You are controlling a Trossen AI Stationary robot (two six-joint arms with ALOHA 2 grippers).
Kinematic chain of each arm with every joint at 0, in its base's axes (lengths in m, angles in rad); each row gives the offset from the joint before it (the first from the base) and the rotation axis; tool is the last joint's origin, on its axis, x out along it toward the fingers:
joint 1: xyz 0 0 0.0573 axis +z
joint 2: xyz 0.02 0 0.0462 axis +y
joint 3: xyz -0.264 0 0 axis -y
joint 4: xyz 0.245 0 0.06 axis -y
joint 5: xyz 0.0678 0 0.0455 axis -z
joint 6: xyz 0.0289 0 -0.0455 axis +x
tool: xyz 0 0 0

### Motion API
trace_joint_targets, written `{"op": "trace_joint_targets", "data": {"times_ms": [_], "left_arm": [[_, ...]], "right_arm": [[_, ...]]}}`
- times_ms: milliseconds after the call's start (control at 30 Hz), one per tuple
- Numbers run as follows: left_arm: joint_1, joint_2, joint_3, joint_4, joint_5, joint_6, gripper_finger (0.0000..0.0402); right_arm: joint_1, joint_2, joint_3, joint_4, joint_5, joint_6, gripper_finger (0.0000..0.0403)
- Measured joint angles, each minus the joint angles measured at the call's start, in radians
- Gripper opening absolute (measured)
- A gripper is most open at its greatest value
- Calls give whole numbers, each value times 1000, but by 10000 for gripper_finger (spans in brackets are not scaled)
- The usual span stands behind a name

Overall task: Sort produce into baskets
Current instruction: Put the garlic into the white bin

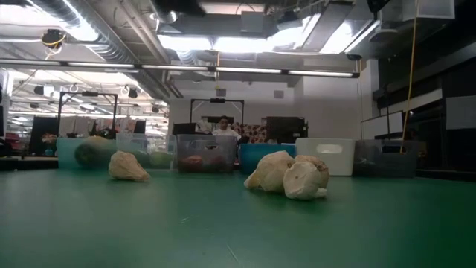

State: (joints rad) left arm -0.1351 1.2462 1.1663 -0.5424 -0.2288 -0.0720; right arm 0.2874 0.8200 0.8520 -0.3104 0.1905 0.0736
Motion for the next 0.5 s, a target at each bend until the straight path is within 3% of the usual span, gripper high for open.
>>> {"op": "trace_joint_targets", "data": {"times_ms": [200,500], "left_arm": [[-66,-63,-235,127,-66,-120,282],[-151,-82,-466,259,-98,-214,282]], "right_arm": [[0,0,0,2,0,0,269],[0,0,0,4,1,1,269]]}}
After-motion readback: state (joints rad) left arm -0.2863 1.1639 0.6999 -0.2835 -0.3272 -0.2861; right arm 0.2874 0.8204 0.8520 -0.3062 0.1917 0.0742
